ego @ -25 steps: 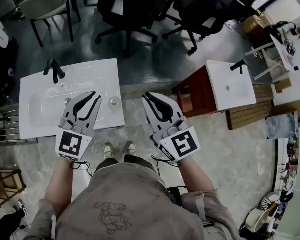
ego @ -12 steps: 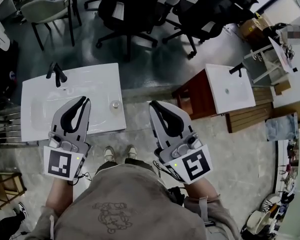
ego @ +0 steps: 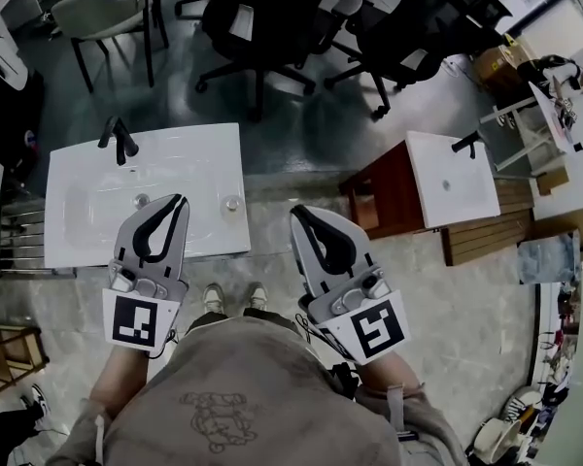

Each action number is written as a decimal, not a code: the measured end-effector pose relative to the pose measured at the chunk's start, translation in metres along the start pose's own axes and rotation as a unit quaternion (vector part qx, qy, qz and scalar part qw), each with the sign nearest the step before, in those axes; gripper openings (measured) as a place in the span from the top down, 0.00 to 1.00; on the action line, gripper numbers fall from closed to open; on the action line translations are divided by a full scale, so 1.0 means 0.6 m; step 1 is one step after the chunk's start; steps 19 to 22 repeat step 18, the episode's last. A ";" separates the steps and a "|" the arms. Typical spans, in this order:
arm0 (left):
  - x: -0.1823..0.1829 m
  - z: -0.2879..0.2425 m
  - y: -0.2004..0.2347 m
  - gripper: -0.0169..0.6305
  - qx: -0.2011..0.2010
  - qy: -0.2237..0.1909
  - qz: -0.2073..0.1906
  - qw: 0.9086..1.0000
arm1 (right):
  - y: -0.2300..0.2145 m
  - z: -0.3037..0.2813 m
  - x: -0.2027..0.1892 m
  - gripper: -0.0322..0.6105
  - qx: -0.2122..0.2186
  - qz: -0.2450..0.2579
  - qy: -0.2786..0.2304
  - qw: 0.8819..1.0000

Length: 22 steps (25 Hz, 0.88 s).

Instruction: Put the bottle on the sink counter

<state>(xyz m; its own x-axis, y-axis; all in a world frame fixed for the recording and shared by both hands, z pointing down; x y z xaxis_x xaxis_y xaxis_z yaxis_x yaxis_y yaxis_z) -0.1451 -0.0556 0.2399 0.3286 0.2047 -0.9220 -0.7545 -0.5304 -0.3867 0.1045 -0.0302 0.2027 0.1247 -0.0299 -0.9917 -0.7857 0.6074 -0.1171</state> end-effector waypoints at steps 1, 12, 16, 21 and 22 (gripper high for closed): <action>-0.001 0.000 -0.002 0.93 -0.002 0.002 0.000 1.000 | -0.001 -0.001 -0.001 0.90 0.000 -0.001 0.003 1.000; 0.001 -0.004 -0.001 0.93 -0.008 0.007 -0.009 1.000 | -0.010 -0.006 -0.008 0.90 -0.001 0.009 0.010 1.000; 0.002 -0.006 -0.002 0.93 -0.011 0.007 -0.008 1.000 | -0.011 -0.006 -0.006 0.90 0.000 0.013 0.001 1.000; 0.003 -0.007 -0.003 0.93 -0.011 0.007 -0.006 1.000 | -0.013 -0.006 -0.005 0.90 0.000 0.014 -0.003 1.000; 0.003 -0.007 -0.003 0.93 -0.011 0.007 -0.006 1.000 | -0.013 -0.006 -0.005 0.90 0.000 0.014 -0.003 1.000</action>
Point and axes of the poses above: the fingertips, and each gripper's own axes: z backward along the fingers, y to its left, x out of its top, the point moved 10 cm from there along z, backward along the fingers, and after that the axes turned 11 degrees about -z, right-handed, at the moved point
